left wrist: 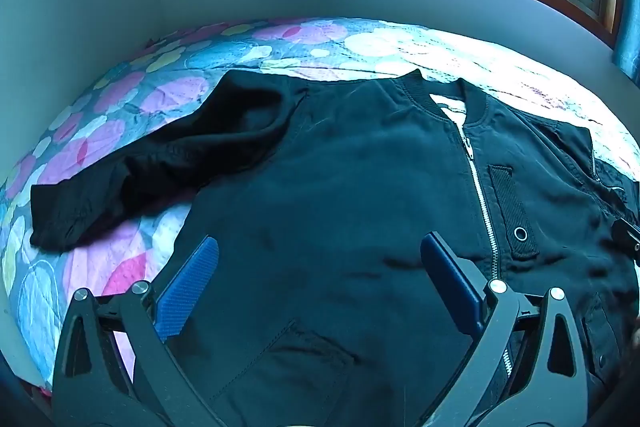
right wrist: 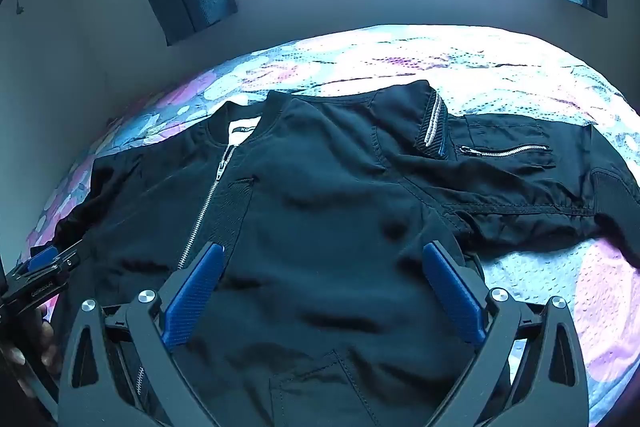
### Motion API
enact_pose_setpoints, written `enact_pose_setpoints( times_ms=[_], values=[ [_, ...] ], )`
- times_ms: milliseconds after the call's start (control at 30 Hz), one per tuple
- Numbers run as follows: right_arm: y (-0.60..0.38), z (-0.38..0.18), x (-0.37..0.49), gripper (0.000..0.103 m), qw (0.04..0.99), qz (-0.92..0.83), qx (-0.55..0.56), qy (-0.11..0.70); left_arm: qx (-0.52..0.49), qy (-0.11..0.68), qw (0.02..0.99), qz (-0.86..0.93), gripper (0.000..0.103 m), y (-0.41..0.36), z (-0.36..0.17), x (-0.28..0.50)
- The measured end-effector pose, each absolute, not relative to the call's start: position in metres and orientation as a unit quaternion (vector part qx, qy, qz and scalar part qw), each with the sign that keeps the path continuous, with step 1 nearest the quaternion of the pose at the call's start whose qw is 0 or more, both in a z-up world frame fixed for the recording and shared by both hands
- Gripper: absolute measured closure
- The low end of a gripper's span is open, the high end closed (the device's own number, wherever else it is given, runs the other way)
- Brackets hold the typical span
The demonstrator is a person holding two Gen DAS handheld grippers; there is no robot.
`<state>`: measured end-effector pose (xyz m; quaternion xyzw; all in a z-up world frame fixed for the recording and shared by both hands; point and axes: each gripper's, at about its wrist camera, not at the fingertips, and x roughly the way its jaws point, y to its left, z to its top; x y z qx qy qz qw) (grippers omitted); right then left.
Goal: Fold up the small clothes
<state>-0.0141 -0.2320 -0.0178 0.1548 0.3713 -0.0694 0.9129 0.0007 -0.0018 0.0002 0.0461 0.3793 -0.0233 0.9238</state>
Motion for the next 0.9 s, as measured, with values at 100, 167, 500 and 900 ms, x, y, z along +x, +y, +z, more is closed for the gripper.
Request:
enact_pose_setpoints(
  times_ms=[100, 167, 500, 900],
  values=[
    [-0.229, -0.014, -0.014, 0.004, 0.914, -0.069, 0.155, 0.368, 0.034, 0.375, 0.926, -0.029, 0.002, 0.003, -0.001, 0.001],
    [-0.224, -0.015, -0.016, 0.004, 0.914, -0.076, 0.142, 0.372, 0.022, 0.367, 0.930, -0.030, 0.002, 0.012, -0.001, -0.006],
    [-0.230, -0.019, -0.017, 0.004, 0.911, -0.069, 0.146, 0.379, 0.043, 0.389, 0.920, -0.016, 0.002, 0.000, 0.002, -0.005],
    [-0.229, -0.026, -0.016, 0.004, 0.908, -0.072, 0.146, 0.385, 0.044, 0.390, 0.919, -0.017, 0.002, 0.000, 0.002, -0.007]
  ],
)
